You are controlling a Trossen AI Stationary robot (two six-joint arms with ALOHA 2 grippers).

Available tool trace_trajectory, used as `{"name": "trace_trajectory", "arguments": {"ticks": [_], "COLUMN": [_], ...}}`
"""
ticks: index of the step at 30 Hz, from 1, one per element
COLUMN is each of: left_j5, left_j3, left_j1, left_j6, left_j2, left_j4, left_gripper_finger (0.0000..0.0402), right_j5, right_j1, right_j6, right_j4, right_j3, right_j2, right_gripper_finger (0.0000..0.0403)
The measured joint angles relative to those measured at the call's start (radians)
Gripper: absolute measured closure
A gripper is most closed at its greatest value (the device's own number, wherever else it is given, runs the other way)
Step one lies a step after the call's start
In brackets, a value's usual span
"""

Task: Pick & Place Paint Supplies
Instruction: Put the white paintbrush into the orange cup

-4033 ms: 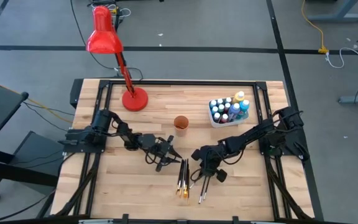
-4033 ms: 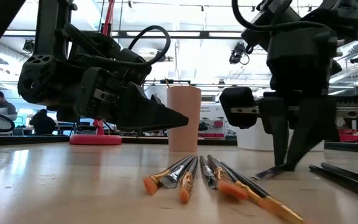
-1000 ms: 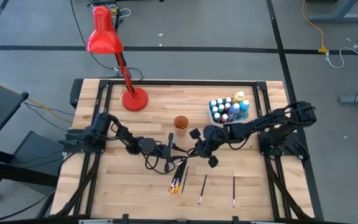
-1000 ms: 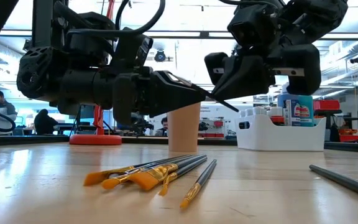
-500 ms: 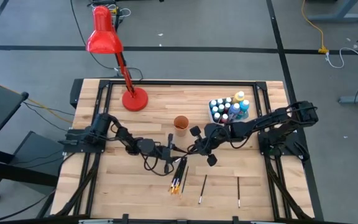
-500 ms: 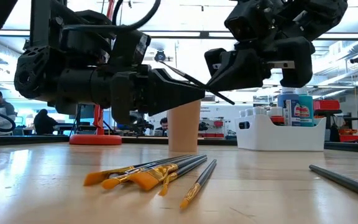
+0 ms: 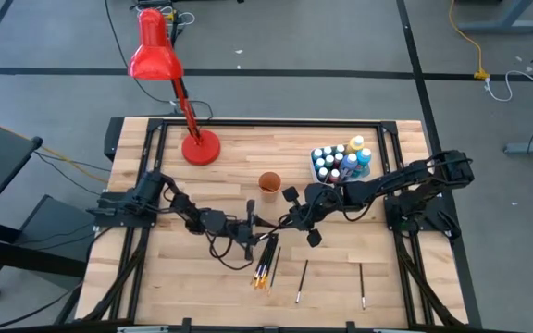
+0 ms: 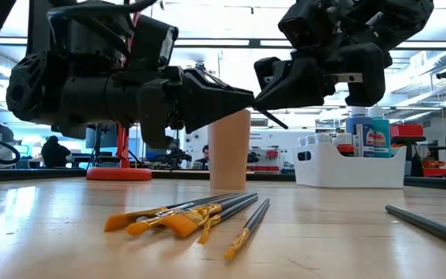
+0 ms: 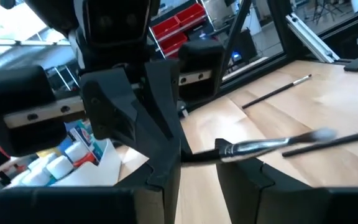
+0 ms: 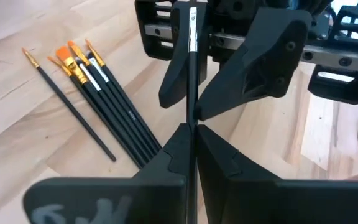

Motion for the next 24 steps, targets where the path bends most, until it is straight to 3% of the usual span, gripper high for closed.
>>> {"name": "trace_trajectory", "arguments": {"ticks": [5,13,24], "left_j5": [-0.017,-0.031,-0.052], "left_j3": [0.0,0.0,-0.002], "left_j1": [-0.011,-0.012,-0.012], "left_j6": [0.024,0.026,-0.015], "left_j2": [0.0,0.0,-0.034], "left_j4": [0.005,0.003,-0.008], "left_gripper_finger": [0.03,0.0379,0.0377], "right_j5": [0.0,-0.005,0.0], "right_j1": [0.0,0.0,0.0], "right_j6": [0.005,0.011,0.032], "right_j4": [-0.003,-0.018,0.054], "right_j3": [0.0,0.0,0.0], "right_j2": [0.0,0.001,0.001], "right_gripper_finger": [0.0385,0.0386,0.0386]}}
